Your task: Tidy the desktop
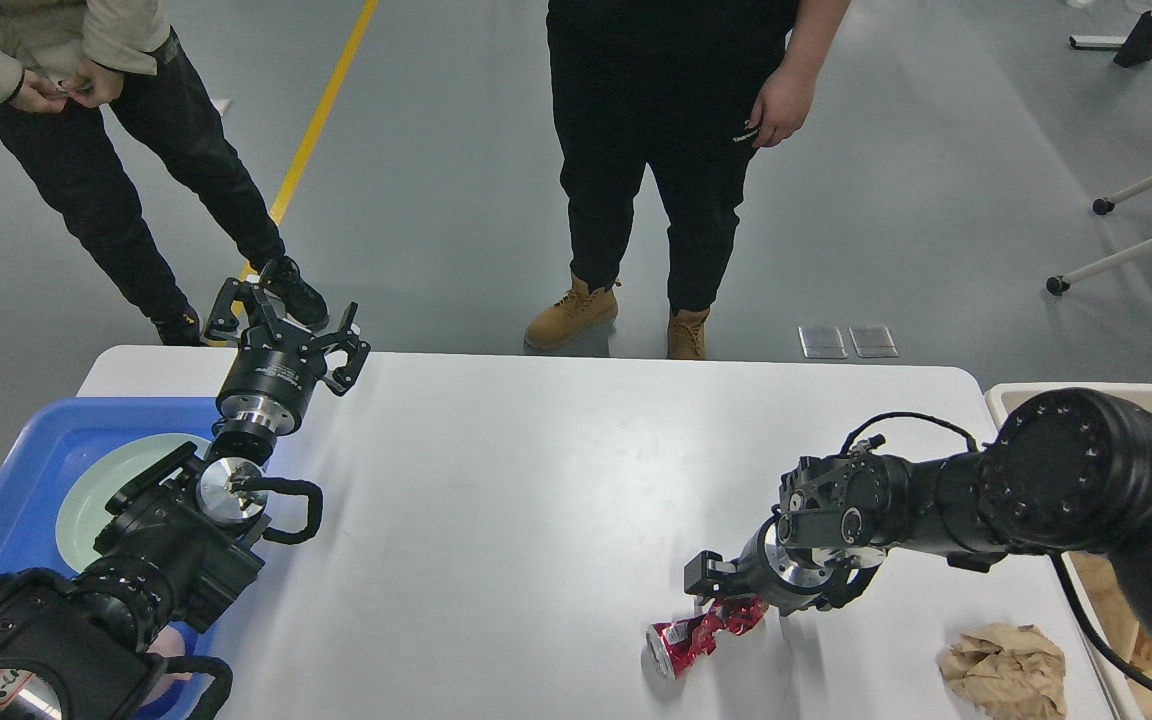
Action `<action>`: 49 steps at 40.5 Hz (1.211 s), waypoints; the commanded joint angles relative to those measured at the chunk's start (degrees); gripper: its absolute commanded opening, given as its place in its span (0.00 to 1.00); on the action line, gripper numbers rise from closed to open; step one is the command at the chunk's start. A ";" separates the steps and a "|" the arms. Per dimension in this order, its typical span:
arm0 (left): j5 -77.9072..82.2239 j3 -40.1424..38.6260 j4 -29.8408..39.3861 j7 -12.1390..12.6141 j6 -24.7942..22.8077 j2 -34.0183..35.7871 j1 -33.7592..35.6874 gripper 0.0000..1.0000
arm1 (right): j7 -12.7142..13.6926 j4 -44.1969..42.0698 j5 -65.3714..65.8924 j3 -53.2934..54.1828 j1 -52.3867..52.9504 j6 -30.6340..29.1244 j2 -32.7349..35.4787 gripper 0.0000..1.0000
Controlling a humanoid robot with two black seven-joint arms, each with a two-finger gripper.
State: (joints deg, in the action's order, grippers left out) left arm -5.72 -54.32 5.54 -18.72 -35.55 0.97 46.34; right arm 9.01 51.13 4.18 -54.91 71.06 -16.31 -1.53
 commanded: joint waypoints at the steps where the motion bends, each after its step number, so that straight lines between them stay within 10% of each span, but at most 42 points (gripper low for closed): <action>1: 0.01 0.00 0.00 0.00 -0.05 0.00 0.07 0.96 | 1.18 0.72 -0.05 -0.46 0.13 -1.26 0.21 0.00; 24: 0.01 0.00 0.00 0.00 0.04 0.00 0.07 0.96 | 1.10 1.07 -0.14 0.68 5.75 -2.76 8.21 0.00; 27: 0.01 0.00 0.00 0.00 0.04 0.00 0.07 0.96 | 0.84 0.99 -0.14 1.73 6.37 -2.50 9.35 0.41; 31: 0.01 0.00 0.00 0.00 0.04 0.00 -0.02 0.96 | 0.75 0.99 -0.23 3.93 6.90 -2.59 11.46 0.58; 33: 0.01 0.00 0.00 0.00 -0.05 0.00 0.07 0.96 | 0.84 0.81 -0.92 5.16 7.25 -2.15 12.95 1.00; 39: 0.01 0.00 0.00 0.00 -0.05 0.00 0.07 0.96 | 0.84 1.25 -1.11 6.13 13.48 -4.43 18.05 1.00; 49: 0.01 0.00 0.00 0.00 -0.05 0.00 0.07 0.96 | 0.92 1.25 -1.11 9.12 30.88 -32.98 27.71 1.00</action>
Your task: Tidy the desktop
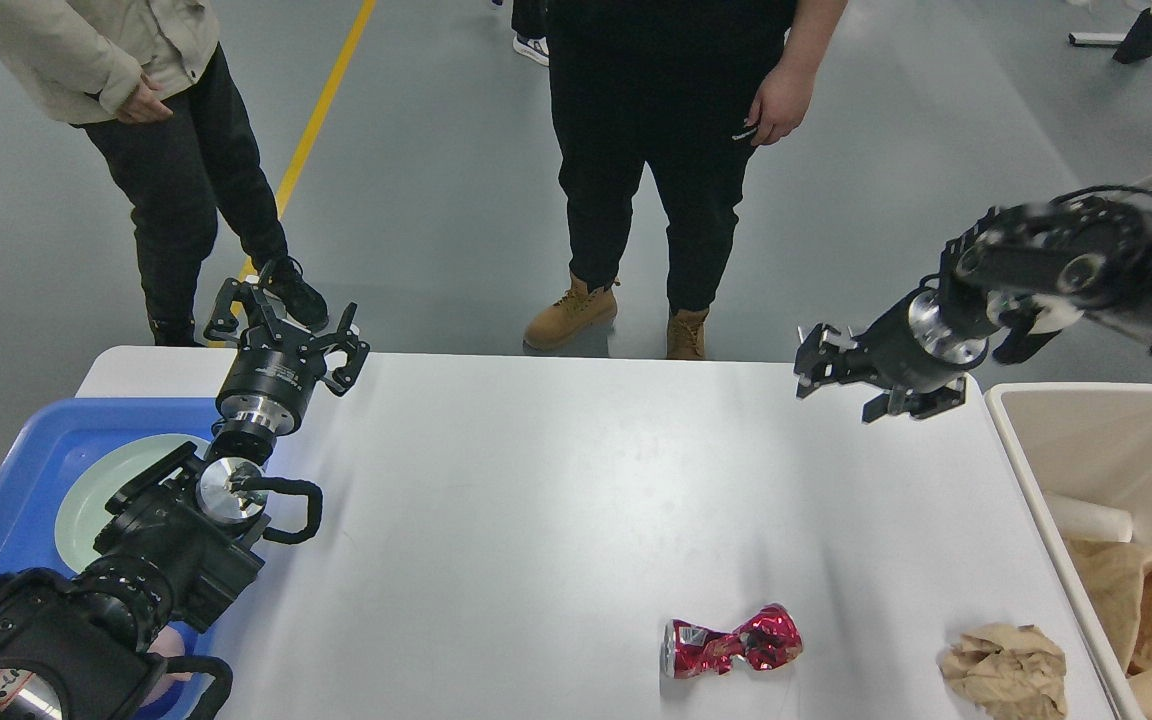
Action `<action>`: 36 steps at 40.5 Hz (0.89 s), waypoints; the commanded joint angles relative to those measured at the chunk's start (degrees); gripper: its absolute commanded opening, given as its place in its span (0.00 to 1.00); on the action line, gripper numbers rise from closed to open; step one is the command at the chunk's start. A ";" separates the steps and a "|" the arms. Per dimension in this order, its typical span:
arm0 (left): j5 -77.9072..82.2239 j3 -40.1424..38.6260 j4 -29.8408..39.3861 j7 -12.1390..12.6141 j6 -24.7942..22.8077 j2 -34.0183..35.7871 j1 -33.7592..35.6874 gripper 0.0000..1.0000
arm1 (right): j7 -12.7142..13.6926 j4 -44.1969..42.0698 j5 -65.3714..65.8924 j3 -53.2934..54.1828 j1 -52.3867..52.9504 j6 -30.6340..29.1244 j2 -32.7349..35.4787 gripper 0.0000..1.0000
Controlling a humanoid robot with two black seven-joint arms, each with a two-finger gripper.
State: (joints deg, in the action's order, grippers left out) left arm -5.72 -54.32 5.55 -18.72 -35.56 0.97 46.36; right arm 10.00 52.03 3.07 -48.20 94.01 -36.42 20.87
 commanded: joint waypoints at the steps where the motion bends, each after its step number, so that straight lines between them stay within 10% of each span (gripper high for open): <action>1: 0.01 0.00 -0.02 0.00 -0.04 0.00 -0.04 0.96 | -0.07 0.52 0.01 3.02 9.08 -14.80 6.10 1.00; 11: 0.01 0.00 -0.02 0.00 0.05 0.00 -0.04 0.96 | 0.11 2.46 -0.08 2.85 15.51 -18.58 8.57 1.00; 36: 0.01 0.00 -0.02 0.00 -0.04 0.00 0.05 0.96 | -0.07 1.32 -12.29 20.24 -28.95 -18.58 6.46 1.00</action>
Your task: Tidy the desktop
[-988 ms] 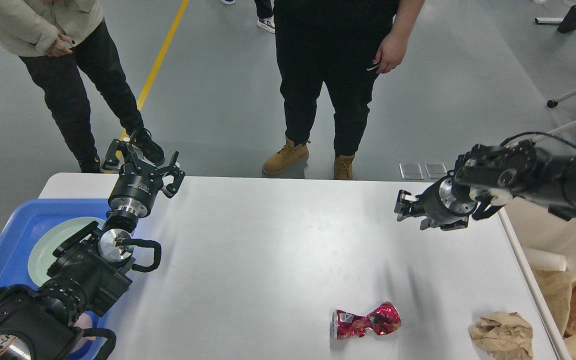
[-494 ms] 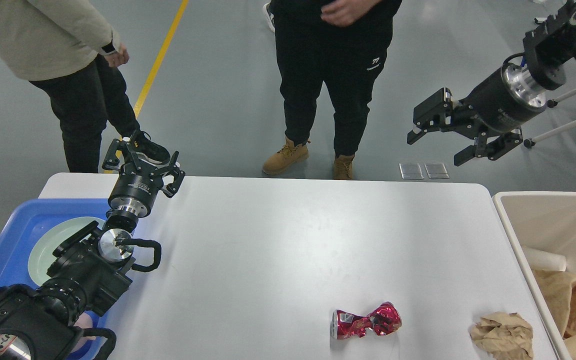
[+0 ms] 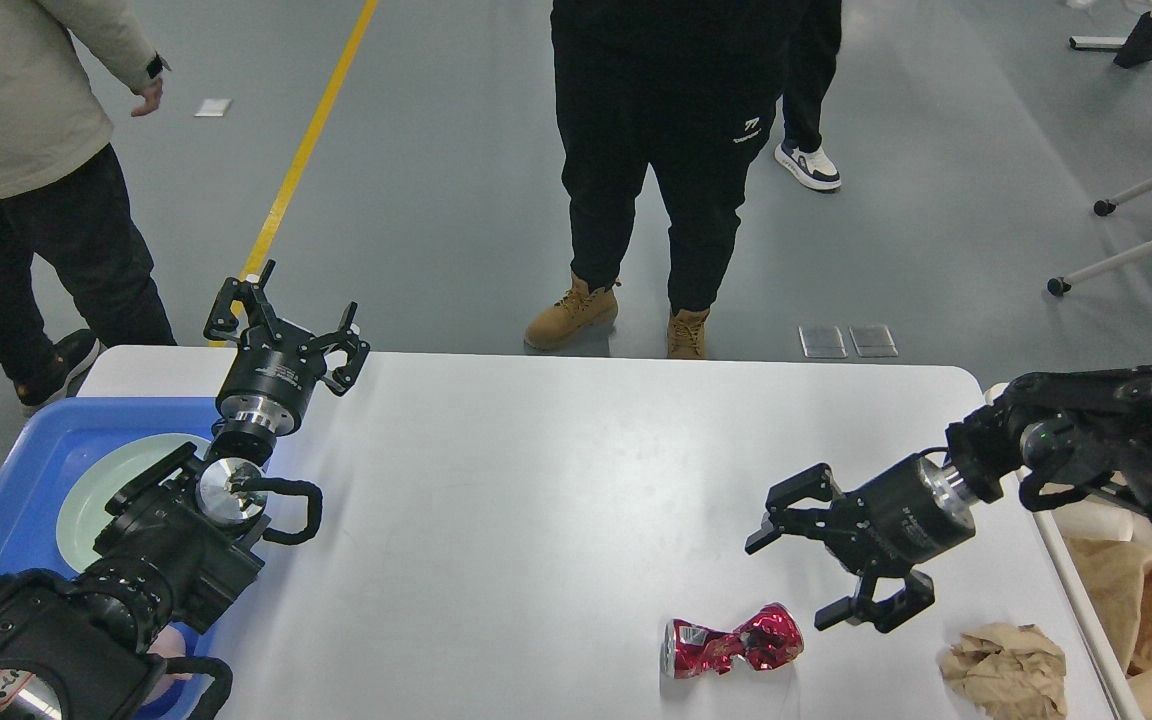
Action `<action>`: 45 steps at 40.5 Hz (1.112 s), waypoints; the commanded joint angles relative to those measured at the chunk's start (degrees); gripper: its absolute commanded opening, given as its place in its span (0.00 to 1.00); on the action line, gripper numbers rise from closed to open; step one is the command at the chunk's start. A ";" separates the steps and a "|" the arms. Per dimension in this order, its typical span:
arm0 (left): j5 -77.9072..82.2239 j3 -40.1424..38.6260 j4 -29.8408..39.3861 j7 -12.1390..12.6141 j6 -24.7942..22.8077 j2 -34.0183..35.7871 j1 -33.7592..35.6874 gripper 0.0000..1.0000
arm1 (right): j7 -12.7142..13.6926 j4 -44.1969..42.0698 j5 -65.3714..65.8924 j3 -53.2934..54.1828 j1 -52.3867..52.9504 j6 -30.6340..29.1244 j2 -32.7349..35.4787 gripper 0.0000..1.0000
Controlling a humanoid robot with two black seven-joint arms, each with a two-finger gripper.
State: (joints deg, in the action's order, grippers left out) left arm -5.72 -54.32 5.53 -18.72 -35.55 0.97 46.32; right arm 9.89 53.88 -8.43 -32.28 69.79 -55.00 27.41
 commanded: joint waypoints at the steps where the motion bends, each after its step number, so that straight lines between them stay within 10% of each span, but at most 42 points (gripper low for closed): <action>1: 0.00 0.00 0.01 0.00 0.04 0.00 0.09 0.96 | 0.04 -0.53 -1.14 4.77 -5.62 0.00 -0.08 1.00; 45: 0.00 0.00 0.01 0.00 0.04 0.00 0.00 0.96 | 0.04 -0.53 -8.27 7.59 -16.35 20.63 -3.50 0.86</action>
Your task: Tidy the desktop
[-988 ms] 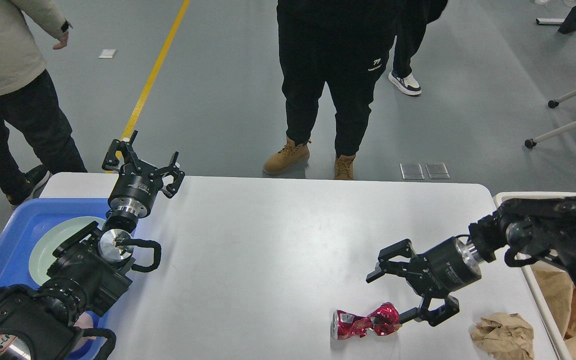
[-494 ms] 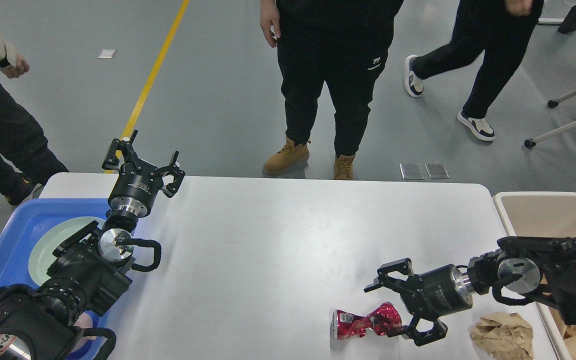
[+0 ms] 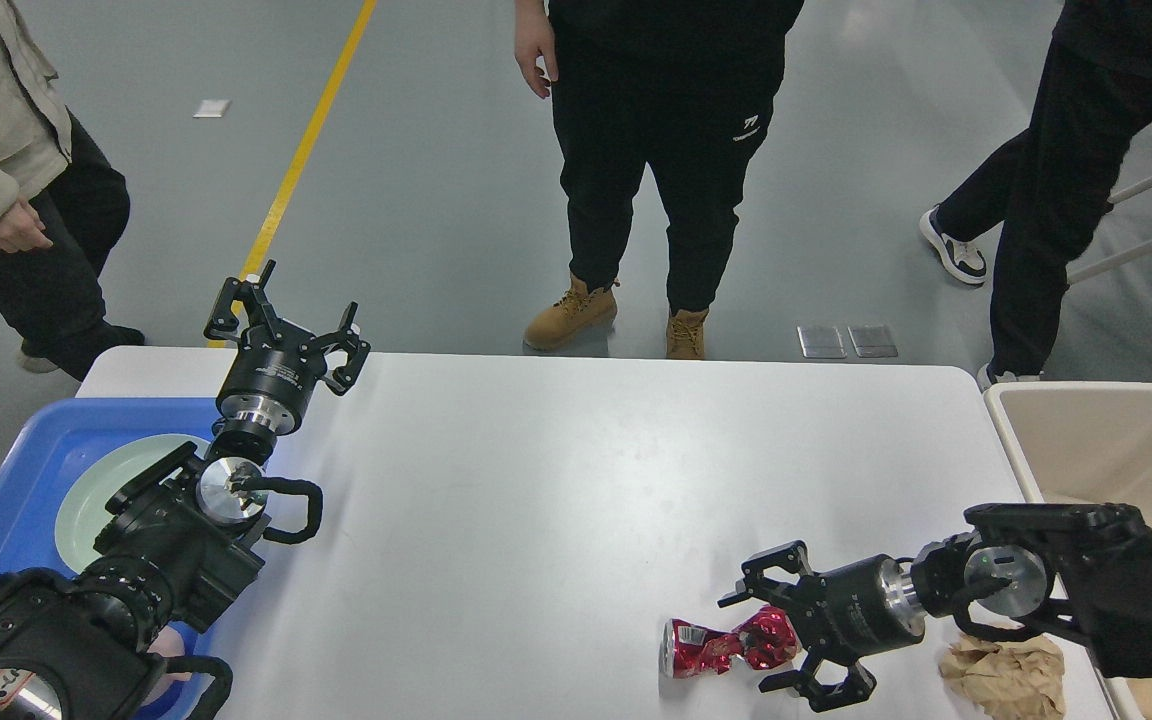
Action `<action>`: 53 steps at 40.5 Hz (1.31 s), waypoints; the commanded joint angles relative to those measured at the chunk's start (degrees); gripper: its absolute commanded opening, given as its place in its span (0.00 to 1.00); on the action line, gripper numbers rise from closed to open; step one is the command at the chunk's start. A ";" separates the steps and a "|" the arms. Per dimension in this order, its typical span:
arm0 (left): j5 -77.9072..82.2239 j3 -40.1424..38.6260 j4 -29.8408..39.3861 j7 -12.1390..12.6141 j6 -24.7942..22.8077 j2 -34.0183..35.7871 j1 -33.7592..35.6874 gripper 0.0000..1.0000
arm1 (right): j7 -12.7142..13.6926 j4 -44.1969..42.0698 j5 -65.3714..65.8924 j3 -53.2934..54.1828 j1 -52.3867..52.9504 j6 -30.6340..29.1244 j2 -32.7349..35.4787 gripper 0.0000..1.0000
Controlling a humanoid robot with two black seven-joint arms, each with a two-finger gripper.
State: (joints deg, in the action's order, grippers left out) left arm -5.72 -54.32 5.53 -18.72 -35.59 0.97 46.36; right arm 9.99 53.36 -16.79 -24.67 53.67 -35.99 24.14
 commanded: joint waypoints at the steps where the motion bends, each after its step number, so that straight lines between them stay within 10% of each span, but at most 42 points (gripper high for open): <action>1: 0.01 0.00 0.00 0.00 -0.01 0.00 -0.04 0.96 | -0.06 -0.01 0.27 -0.03 -0.31 1.97 -0.23 0.86; 13: 0.01 0.00 0.00 0.00 -0.01 0.00 -0.04 0.96 | -0.06 -0.01 1.41 -0.20 -0.23 8.13 -0.41 0.80; 24: 0.01 0.00 0.00 0.00 -0.01 0.00 -0.04 0.96 | -0.15 0.43 3.26 -0.11 0.65 8.83 -0.32 0.42; 53: 0.01 0.00 0.00 0.00 -0.01 0.00 -0.04 0.96 | -0.15 0.43 3.52 -0.90 19.01 5.05 12.76 0.41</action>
State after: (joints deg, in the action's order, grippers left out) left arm -5.71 -54.32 5.54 -18.72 -35.59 0.97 46.38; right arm 9.82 53.79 -13.43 -25.32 66.37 -30.08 31.86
